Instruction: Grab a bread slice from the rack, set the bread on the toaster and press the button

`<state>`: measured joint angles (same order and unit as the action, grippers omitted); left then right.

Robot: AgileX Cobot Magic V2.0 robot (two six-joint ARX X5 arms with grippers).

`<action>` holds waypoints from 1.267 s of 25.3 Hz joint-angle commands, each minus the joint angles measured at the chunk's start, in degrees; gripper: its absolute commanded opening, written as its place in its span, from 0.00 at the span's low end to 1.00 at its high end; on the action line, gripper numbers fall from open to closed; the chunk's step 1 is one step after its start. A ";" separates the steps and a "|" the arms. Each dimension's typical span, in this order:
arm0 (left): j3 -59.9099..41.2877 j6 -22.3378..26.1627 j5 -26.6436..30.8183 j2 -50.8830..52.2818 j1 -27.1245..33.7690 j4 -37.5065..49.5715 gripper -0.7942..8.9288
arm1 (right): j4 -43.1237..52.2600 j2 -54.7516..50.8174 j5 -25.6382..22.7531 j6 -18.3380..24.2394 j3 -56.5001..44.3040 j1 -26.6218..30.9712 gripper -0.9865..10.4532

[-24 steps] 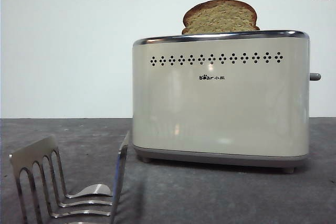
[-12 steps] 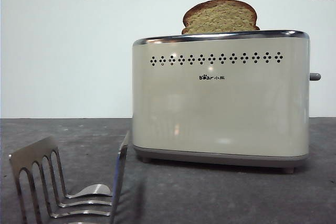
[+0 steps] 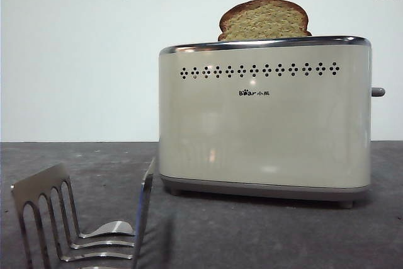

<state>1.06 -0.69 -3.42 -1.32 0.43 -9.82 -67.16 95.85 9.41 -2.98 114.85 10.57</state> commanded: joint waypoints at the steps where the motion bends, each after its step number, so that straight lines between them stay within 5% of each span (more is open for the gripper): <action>1: -0.61 -0.35 0.00 -0.42 -0.09 0.42 0.08 | 1.38 0.26 -0.07 0.28 0.04 -0.02 0.09; 9: -0.61 -0.35 -0.02 -2.60 -0.09 0.42 0.08 | 1.60 0.50 0.00 0.28 0.02 -0.04 0.09; 13: -0.61 -0.35 -0.02 -3.30 -0.09 0.42 0.08 | 2.82 -3.37 -5.70 0.28 -3.82 -0.13 0.09; 21: -0.61 -0.35 0.00 -3.48 -0.09 0.42 0.08 | 44.46 -33.73 -6.91 0.28 -53.42 -1.77 0.09; 32: -0.61 -0.35 0.00 -3.85 -0.09 0.42 0.08 | 51.60 -71.56 -11.41 0.70 -100.21 -4.31 0.09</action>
<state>1.06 -0.69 -3.44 -5.15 0.43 -9.80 -16.27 26.68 -1.72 -2.59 17.91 6.35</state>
